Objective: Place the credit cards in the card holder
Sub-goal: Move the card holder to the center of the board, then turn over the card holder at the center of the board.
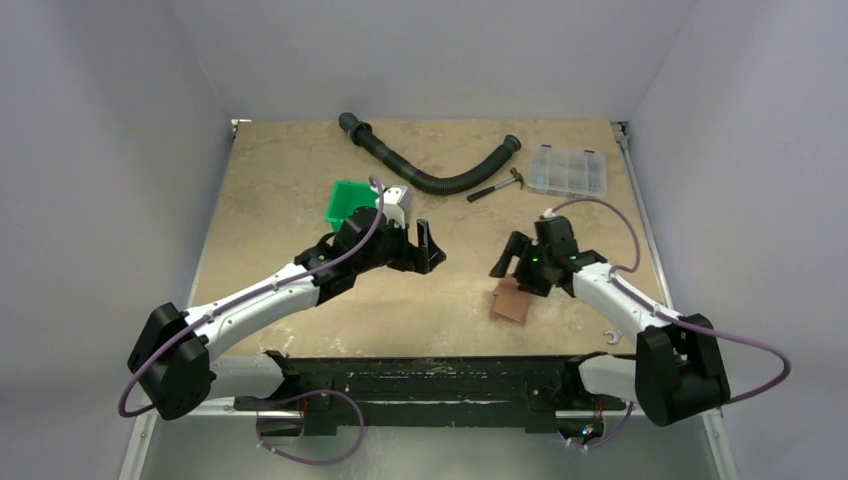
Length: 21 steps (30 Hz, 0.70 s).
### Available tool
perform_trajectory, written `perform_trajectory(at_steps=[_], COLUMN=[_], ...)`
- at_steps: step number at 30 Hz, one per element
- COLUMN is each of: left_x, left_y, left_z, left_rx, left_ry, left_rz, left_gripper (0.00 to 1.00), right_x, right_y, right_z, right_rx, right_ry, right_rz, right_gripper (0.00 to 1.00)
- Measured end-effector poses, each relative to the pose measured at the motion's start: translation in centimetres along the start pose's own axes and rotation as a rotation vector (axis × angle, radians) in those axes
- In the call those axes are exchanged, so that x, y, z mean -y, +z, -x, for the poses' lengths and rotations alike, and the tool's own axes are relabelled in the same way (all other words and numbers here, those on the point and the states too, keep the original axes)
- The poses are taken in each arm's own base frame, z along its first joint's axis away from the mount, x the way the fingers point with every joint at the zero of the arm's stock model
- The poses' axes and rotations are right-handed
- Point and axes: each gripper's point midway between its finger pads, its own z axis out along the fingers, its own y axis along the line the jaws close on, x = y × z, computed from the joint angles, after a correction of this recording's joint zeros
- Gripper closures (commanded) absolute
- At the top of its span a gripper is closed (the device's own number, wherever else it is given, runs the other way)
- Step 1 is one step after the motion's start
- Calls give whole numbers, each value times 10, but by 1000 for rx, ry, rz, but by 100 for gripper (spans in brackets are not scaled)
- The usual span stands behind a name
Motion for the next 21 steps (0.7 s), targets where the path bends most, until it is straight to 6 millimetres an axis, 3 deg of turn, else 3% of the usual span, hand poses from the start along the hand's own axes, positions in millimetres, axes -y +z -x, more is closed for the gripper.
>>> perform_trajectory(at_steps=[4,7,11,13,16,21], left_x=[-6,-17,-30,-34,-41,-48], left_y=[6,7,2,-3,-12,-28], left_z=[-12,-18,-22,-19,-11,4], left_rx=[-7,-5,12,28,70,143], left_ry=[-50,-83,-114,-121,-125,-133], left_rz=[25,75,134,161,205,255], left_gripper=[22,24,27,29,30,30], right_x=[-66,-88,-95,-101,-108,-90], right_y=[2,-6,-14,-18,-19,-4], right_z=[-35,-41,-19,-20,-45,-84], right_rx=[-68,-80,14,49,50,8], right_ry=[-145,-196,-257,-317,-433,-587], right_rz=[211,268,197,151,103,-30], right_gripper=[16,16,16,19,20,19])
